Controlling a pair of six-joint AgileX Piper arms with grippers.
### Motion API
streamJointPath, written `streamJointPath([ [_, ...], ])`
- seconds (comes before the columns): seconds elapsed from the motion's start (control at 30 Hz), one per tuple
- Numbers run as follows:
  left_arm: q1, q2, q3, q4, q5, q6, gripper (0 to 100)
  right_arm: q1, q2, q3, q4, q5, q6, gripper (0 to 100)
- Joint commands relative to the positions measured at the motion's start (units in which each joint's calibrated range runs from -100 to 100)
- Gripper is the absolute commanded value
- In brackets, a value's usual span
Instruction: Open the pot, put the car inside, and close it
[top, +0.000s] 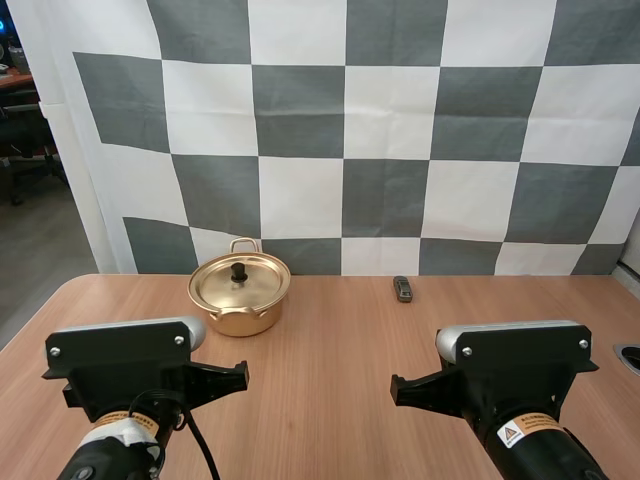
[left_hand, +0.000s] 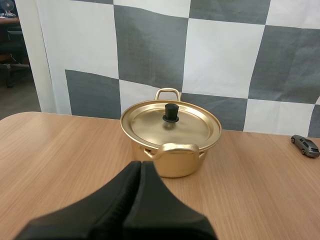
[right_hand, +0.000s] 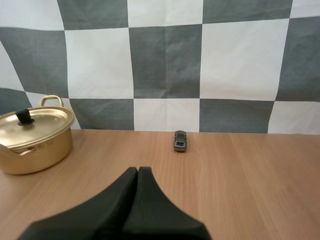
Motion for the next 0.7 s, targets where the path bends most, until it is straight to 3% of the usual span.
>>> streamJointPath([
  [0.0, -0.04, 0.0, 0.0, 0.08, 0.06, 0.03, 0, 0.04, 0.0, 0.0, 4.62, 0.12, -0.01, 0],
  [0.23, -0.04, 0.0, 0.0, 0.08, 0.06, 0.03, 0, 0.04, 0.0, 0.0, 5.47, 0.12, -0.01, 0],
  [0.33, -0.04, 0.0, 0.0, 0.38, -1.64, 0.24, 0, 0.04, 0.0, 0.0, 1.03, 0.12, -0.22, 0],
  [0.43, -0.04, 0.0, 0.0, 6.41, -5.67, 3.7, 0, 0.04, 0.0, 0.0, -9.6, -3.88, -0.36, 0],
  [0.57, -0.04, 0.0, 0.0, 19.96, -18.32, 11.33, 0, 0.04, 0.0, 0.0, -33.07, -21.71, -0.36, 0],
  [0.6, -0.04, 0.0, 0.0, 22.13, -22.39, 11.94, 0, 0.04, 0.0, 0.0, -40.7, -25.29, -0.36, 0],
  [0.67, -0.04, 0.0, 0.0, 24.81, -28.57, 12.83, 0, 0.04, 0.0, 0.0, -49.27, -29.84, -0.36, 0],
])
